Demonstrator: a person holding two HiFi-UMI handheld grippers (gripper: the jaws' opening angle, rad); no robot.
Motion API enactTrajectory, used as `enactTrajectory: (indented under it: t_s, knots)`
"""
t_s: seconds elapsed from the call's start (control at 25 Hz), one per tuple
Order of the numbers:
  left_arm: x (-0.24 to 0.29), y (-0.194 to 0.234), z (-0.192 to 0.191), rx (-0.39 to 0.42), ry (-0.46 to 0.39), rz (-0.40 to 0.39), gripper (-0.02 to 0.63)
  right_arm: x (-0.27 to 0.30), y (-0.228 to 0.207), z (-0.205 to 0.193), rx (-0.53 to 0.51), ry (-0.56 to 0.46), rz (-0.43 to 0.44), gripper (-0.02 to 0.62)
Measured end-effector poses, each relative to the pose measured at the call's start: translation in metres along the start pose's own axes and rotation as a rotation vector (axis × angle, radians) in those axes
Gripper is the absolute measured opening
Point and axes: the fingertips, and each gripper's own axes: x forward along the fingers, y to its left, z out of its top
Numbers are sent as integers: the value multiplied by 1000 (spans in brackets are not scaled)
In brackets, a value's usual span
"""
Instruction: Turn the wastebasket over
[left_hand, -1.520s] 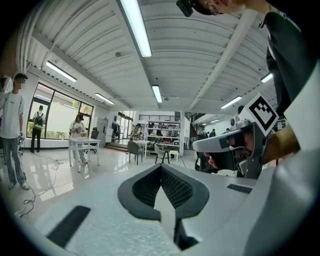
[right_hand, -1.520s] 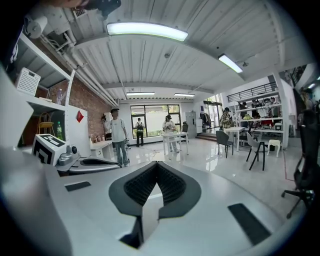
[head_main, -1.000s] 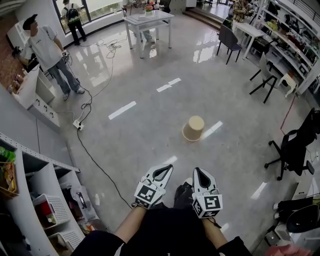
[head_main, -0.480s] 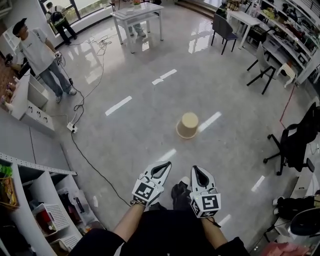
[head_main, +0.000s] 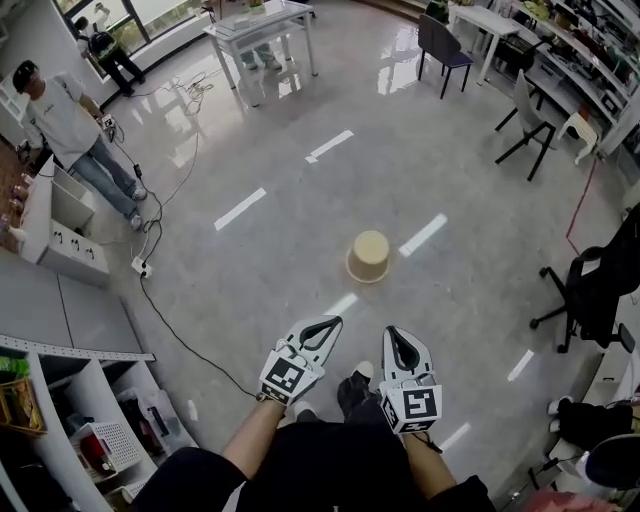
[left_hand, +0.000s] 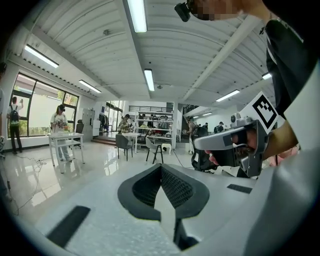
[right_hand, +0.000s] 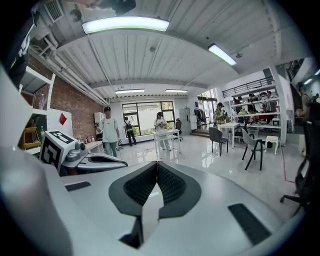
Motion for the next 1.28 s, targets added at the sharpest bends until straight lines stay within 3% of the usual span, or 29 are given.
enactTrajectory:
  t_s: [0.24,0.6,1.0,1.28]
  knots:
    - [53,16,7,-35,11,31,6,20,-61,1,16,31,11,11]
    - [105,51,5,-22,40,39,6,61,-109,1,10,43,64,11]
    - [215,99,-112,-22,103,-51,6,156,-169,-79,20,86,45,11]
    - [302,160,-228,33,80,-58,6,259,-229,-196,-9,86,27,11]
